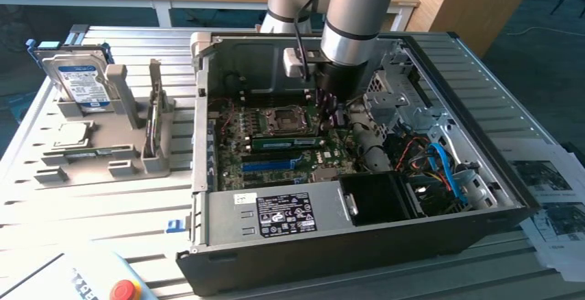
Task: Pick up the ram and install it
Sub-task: 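Press down the ram until it locks into place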
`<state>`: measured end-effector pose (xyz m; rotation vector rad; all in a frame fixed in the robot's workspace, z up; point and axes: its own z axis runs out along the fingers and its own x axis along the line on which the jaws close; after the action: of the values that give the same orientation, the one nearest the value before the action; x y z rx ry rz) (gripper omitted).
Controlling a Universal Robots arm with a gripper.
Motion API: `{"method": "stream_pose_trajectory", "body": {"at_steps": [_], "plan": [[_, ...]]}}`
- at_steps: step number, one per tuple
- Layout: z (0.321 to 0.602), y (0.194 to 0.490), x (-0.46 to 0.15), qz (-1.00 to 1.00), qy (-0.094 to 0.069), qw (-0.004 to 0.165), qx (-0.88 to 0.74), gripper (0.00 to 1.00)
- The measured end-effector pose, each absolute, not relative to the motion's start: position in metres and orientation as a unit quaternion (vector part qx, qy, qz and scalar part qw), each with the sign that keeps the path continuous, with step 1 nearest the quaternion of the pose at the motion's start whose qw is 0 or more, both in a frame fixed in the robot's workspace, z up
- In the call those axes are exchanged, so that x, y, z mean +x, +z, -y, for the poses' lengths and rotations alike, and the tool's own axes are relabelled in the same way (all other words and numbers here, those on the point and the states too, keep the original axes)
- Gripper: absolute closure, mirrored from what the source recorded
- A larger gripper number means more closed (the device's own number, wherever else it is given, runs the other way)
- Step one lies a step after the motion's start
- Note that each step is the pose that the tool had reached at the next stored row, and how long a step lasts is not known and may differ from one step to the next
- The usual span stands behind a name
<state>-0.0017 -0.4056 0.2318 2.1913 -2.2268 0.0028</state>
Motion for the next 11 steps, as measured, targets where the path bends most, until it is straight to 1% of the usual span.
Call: {"method": "stream_pose_trajectory", "body": {"at_steps": [11], "plan": [[0.4056, 0.2319, -0.0029, 0.713, 0.001, 0.009, 0.701, 0.9]]}}
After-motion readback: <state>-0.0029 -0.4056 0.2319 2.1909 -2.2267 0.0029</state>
